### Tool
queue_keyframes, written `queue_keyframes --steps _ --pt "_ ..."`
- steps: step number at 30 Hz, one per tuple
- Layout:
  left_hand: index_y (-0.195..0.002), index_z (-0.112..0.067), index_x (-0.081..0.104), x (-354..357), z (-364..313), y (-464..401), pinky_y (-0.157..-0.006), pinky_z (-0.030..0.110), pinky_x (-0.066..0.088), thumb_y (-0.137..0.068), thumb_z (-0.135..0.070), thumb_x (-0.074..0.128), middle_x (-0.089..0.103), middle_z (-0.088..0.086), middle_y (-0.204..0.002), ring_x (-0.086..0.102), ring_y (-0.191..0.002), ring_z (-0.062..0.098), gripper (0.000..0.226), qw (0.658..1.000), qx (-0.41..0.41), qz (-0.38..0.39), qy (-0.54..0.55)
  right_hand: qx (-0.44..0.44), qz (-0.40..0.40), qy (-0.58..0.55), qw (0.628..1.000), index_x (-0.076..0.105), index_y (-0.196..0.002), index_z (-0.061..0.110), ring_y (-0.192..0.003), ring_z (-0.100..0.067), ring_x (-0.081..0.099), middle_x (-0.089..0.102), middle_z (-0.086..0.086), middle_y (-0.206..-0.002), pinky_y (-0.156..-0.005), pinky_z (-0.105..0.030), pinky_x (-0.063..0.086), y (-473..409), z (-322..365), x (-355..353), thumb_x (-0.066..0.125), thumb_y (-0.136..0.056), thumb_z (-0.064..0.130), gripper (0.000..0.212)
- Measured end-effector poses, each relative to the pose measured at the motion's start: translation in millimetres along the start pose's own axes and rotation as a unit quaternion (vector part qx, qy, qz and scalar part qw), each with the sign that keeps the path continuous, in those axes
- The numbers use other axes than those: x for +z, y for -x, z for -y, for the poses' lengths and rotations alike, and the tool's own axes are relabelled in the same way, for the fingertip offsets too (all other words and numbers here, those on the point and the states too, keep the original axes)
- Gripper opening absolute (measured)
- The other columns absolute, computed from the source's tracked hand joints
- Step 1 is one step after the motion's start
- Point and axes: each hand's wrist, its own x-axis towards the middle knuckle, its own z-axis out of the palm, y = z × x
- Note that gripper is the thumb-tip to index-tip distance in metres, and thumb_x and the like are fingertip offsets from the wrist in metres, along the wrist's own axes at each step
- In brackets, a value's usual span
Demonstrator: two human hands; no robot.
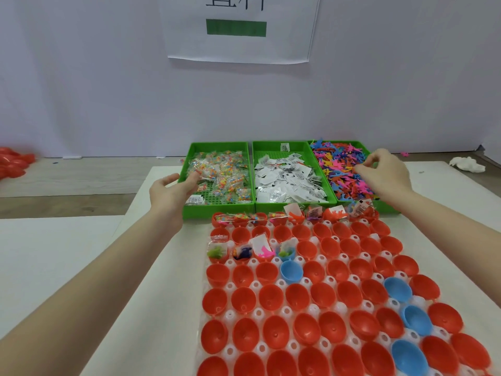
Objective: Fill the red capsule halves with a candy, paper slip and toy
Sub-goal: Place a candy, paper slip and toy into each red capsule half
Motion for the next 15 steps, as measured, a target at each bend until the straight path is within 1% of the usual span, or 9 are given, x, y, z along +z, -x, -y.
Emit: queue_keyframes --steps 2,4,6,8,10,11,13,14,15 --pt "-0.132 -0.002 0.039 -1 0 3 -0.093 0.023 0.036 -0.083 -0.009 0.067 0.06 0.008 -0.097 0.061 -0.085 0.012 0.056 0.999 -0.014 0.004 0.028 -0.064 0.068 0.034 0.995 0.056 -0.074 0.019 -0.078 -0.014 0.049 0.057 0.004 -0.088 -0.064 -0.026 0.034 4 18 4 0.064 -0.082 0.033 0.018" --pt "-0.125 -0.001 0.044 1 -1 11 -0.085 0.02 0.047 -0.081 -0.003 0.067 0.061 0.009 -0.1 0.062 -0.079 0.011 0.05 0.997 -0.037 0.021 0.072 -0.094 0.142 0.115 0.979 0.066 -0.07 0.021 -0.067 -0.011 0.051 0.061 0.007 -0.077 -0.053 -0.023 0.035 9 36 10 0.066 -0.076 0.047 0.026" --pt "-0.115 -0.002 0.049 2 2 17 -0.071 0.016 0.054 -0.078 -0.002 0.067 0.062 0.011 -0.11 0.063 -0.08 0.011 0.041 0.993 -0.053 0.04 0.099 -0.097 0.205 0.166 0.96 0.074 -0.08 0.014 -0.059 -0.012 0.05 0.062 0.004 -0.066 -0.048 -0.021 0.033 15 53 17 0.067 -0.071 0.057 0.044" --pt "-0.114 -0.003 0.054 3 3 25 -0.057 0.012 0.051 -0.076 -0.006 0.069 0.067 0.005 -0.097 0.065 -0.074 0.009 0.041 0.99 -0.061 0.06 0.112 -0.073 0.248 0.182 0.949 0.074 -0.09 0.01 -0.061 -0.015 0.052 0.07 0.0 -0.08 -0.049 -0.024 0.033 18 64 24 0.067 -0.067 0.063 0.058" --pt "-0.111 -0.005 0.059 3 1 32 -0.051 0.01 0.049 -0.071 -0.012 0.071 0.071 -0.001 -0.078 0.067 -0.062 0.006 0.042 0.989 -0.062 0.077 0.109 -0.047 0.269 0.176 0.946 0.073 -0.095 0.007 -0.062 -0.016 0.053 0.071 -0.002 -0.089 -0.051 -0.025 0.035 18 68 26 0.069 -0.069 0.058 0.057" --pt "-0.109 -0.007 0.06 2 1 35 -0.05 0.01 0.049 -0.069 -0.014 0.072 0.071 -0.003 -0.075 0.067 -0.059 0.005 0.042 0.99 -0.058 0.085 0.1 -0.036 0.277 0.165 0.946 0.073 -0.097 0.006 -0.069 -0.018 0.059 0.071 -0.005 -0.092 -0.055 -0.026 0.042 17 68 27 0.072 -0.071 0.051 0.053" --pt "-0.107 -0.006 0.06 1 1 38 -0.051 0.011 0.05 -0.068 -0.015 0.071 0.071 -0.002 -0.077 0.067 -0.059 0.005 0.042 0.991 -0.048 0.094 0.079 -0.017 0.284 0.13 0.95 0.071 -0.1 0.003 -0.098 -0.026 0.064 0.067 -0.013 -0.112 -0.08 -0.036 0.054 15 65 28 0.075 -0.073 0.035 0.042" --pt "-0.107 -0.005 0.059 0 2 39 -0.052 0.011 0.05 -0.071 -0.013 0.07 0.07 0.0 -0.08 0.067 -0.059 0.005 0.038 0.992 -0.042 0.097 0.071 -0.01 0.277 0.11 0.954 0.072 -0.098 0.002 -0.105 -0.028 0.061 0.064 -0.014 -0.117 -0.087 -0.04 0.052 15 65 27 0.075 -0.073 0.029 0.037" --pt "-0.106 -0.005 0.058 0 2 39 -0.054 0.011 0.051 -0.076 -0.011 0.068 0.068 0.002 -0.082 0.067 -0.059 0.005 0.032 0.992 -0.036 0.102 0.063 -0.008 0.261 0.084 0.962 0.073 -0.094 0.002 -0.103 -0.027 0.062 0.065 -0.014 -0.115 -0.086 -0.04 0.052 16 64 26 0.075 -0.074 0.026 0.031"
